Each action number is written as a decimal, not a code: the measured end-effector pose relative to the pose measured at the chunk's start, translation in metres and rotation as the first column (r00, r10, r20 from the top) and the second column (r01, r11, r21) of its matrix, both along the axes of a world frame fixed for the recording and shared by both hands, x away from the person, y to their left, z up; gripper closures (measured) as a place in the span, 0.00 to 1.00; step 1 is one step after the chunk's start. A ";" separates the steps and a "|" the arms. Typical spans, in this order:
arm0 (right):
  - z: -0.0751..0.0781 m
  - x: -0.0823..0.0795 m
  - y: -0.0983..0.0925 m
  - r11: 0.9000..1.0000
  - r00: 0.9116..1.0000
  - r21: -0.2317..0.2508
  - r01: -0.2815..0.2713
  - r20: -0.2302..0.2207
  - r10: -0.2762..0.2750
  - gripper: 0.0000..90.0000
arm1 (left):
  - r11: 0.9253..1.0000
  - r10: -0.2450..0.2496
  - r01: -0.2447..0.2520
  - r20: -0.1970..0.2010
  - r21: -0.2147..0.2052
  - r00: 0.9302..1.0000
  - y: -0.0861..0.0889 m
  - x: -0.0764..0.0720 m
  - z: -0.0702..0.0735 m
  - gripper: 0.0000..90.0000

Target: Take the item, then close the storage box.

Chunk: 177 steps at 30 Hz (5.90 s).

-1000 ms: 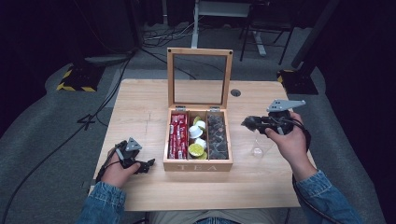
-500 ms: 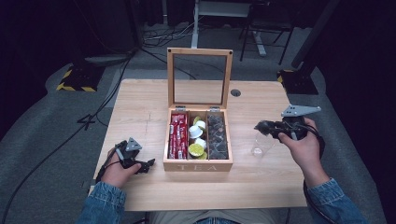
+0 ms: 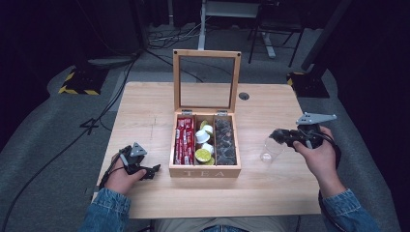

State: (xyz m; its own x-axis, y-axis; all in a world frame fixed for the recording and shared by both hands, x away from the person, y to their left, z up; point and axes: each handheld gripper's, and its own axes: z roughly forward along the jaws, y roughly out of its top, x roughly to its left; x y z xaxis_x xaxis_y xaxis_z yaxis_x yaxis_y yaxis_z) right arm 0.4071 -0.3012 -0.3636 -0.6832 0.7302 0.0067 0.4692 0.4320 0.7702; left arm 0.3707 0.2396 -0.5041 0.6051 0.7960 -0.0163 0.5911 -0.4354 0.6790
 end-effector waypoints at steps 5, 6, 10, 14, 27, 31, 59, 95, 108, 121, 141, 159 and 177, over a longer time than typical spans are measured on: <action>-0.006 0.000 -0.002 1.000 1.000 -0.020 0.007 -0.021 -0.007 0.83 | 1.000 0.000 0.000 0.000 0.000 1.000 0.000 0.000 0.000 0.10; -0.007 0.000 -0.003 1.000 1.000 -0.027 0.005 -0.023 -0.006 0.83 | 1.000 0.000 0.000 0.000 0.000 1.000 0.000 0.000 0.000 0.10; -0.009 0.000 -0.003 0.999 0.999 -0.047 0.004 -0.032 -0.005 0.83 | 1.000 0.000 0.000 0.000 0.000 1.000 0.000 0.000 0.000 0.10; -0.015 0.001 -0.002 0.998 0.999 -0.068 0.004 -0.051 -0.008 0.83 | 1.000 0.000 0.000 0.000 0.000 1.000 0.000 0.000 0.000 0.10; -0.030 0.007 0.002 0.994 0.996 -0.105 -0.005 -0.094 -0.005 0.82 | 1.000 0.000 0.000 0.000 0.000 1.000 0.000 0.000 0.000 0.10; -0.031 0.008 0.003 0.995 0.996 -0.103 -0.007 -0.094 -0.003 0.75 | 1.000 0.000 0.000 0.000 0.000 1.000 0.000 0.000 0.000 0.10; 0.027 0.035 0.028 0.991 0.993 0.129 -0.018 0.121 0.003 0.40 | 1.000 0.003 -0.003 0.002 0.003 1.000 -0.001 0.002 0.000 0.09; 0.069 0.157 0.103 0.984 0.983 0.174 -0.035 0.182 0.003 0.38 | 1.000 0.010 -0.010 -0.003 0.001 1.000 0.000 0.000 0.000 0.09; 0.054 0.202 0.121 0.986 0.987 0.167 -0.001 0.158 -0.025 0.38 | 1.000 0.015 -0.015 -0.001 -0.001 1.000 -0.001 0.001 0.000 0.09; 0.039 0.221 0.135 0.985 0.991 0.170 -0.008 0.130 -0.014 0.41 | 1.000 0.016 -0.016 -0.003 -0.003 1.000 -0.002 0.001 0.000 0.09; 0.049 0.213 0.133 0.979 0.991 0.199 -0.036 0.134 0.010 0.47 | 1.000 0.012 -0.012 -0.002 0.003 1.000 -0.002 0.002 0.000 0.09; 0.078 0.163 0.126 0.985 0.973 0.131 -0.114 0.217 0.084 0.52 | 1.000 0.030 -0.030 -0.006 0.002 1.000 -0.003 0.001 0.000 0.09; 0.081 0.118 0.121 0.983 0.959 0.034 -0.179 0.231 0.167 0.63 | 0.999 0.038 -0.038 -0.007 -0.003 0.999 -0.004 0.001 0.000 0.09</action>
